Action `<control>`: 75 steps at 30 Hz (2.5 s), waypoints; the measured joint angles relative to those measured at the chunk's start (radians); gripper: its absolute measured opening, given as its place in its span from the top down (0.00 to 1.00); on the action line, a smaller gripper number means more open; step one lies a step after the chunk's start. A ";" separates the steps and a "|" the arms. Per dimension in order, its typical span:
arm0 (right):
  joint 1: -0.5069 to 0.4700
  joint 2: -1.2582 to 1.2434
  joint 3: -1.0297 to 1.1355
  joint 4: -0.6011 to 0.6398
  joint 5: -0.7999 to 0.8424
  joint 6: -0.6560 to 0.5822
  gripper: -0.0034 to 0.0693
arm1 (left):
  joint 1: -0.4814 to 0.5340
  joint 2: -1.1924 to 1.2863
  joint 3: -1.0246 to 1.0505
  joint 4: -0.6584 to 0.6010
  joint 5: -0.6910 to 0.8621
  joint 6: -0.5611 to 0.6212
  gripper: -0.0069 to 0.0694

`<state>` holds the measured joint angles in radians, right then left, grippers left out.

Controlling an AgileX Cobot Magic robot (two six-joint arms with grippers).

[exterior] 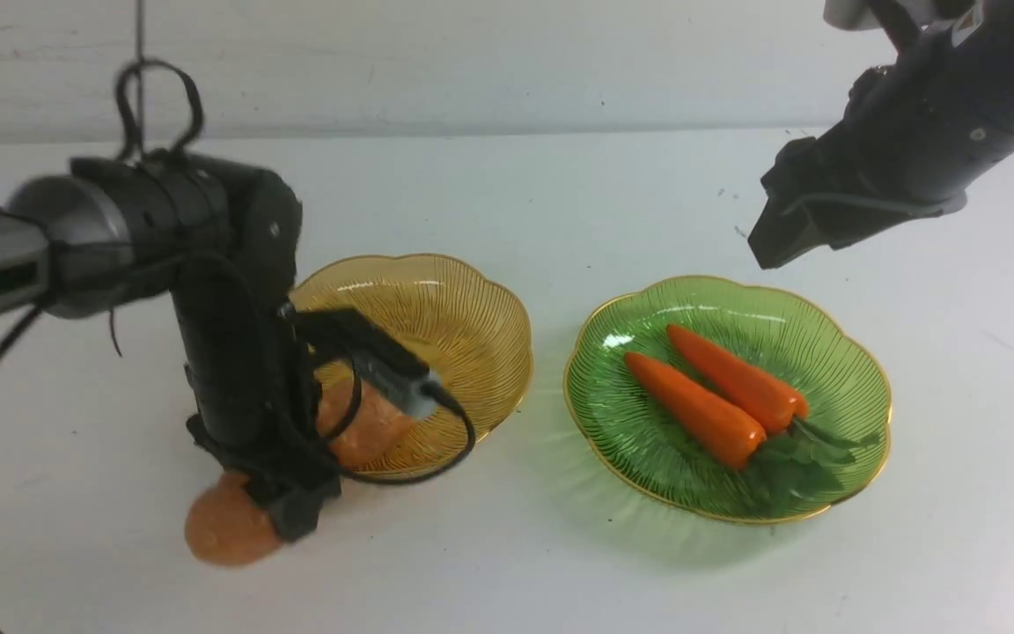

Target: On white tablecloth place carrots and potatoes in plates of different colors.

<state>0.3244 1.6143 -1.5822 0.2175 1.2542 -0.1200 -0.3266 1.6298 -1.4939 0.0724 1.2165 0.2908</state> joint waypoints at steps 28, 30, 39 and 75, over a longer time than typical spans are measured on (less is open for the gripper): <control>0.000 0.000 0.000 -0.011 0.000 0.003 0.38 | 0.000 0.556 -0.425 0.005 -0.128 -0.283 0.23; 0.000 0.000 0.000 -0.011 0.000 0.003 0.38 | 0.000 0.556 -0.427 0.005 -0.127 -0.285 0.18; 0.000 -0.098 0.001 -0.026 0.000 0.003 0.53 | 0.000 0.536 -0.466 0.003 -0.044 -0.291 0.17; 0.000 -1.016 0.959 -0.075 -0.818 0.063 0.97 | 0.000 0.370 -0.674 0.006 0.035 -0.247 0.91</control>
<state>0.3244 0.5982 -0.6232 0.1423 0.4357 -0.0571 -0.3266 1.9994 -2.1679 0.0789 1.2517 0.0436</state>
